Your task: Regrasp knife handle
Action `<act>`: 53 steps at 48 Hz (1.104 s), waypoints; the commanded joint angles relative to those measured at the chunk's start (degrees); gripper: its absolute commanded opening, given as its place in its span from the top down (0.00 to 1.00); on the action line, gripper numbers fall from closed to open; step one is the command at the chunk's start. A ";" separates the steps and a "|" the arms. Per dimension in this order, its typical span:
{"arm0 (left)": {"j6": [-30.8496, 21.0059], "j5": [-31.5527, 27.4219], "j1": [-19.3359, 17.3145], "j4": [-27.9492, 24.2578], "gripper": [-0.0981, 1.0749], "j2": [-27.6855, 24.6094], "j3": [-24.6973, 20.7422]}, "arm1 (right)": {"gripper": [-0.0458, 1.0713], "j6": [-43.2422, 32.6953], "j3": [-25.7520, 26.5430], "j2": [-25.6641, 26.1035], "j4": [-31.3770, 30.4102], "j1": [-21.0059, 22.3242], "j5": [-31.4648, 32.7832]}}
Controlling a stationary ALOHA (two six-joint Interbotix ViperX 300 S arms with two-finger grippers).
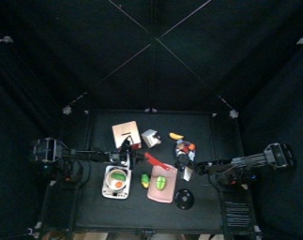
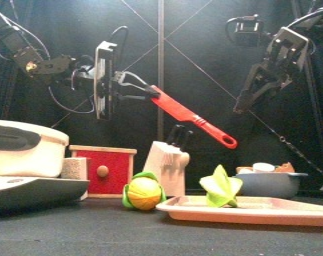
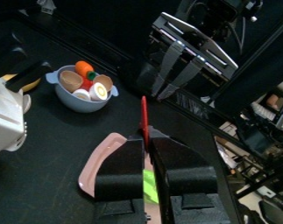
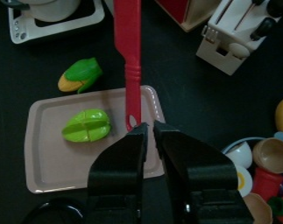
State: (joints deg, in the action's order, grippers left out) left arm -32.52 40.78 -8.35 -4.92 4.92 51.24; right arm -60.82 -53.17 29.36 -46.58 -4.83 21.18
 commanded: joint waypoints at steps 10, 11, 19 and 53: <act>5.62 2.46 -0.44 -4.48 0.61 1.67 0.18 | 0.34 0.18 -0.18 1.49 0.70 2.81 -10.46; 6.94 3.16 -0.44 -5.27 0.61 1.67 0.26 | 0.31 0.18 -0.26 1.41 0.70 2.99 -11.51; 14.50 8.26 -0.18 -7.56 0.61 1.67 1.14 | 0.11 0.09 -0.70 -0.18 0.88 4.57 -16.79; 20.74 13.71 0.53 -7.47 0.61 -1.32 0.70 | 0.08 0.26 2.02 -7.56 -4.22 5.80 -16.79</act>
State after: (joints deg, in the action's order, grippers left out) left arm -11.87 53.79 -7.91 -12.30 4.04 53.70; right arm -60.73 -52.47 21.18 -50.45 0.53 4.66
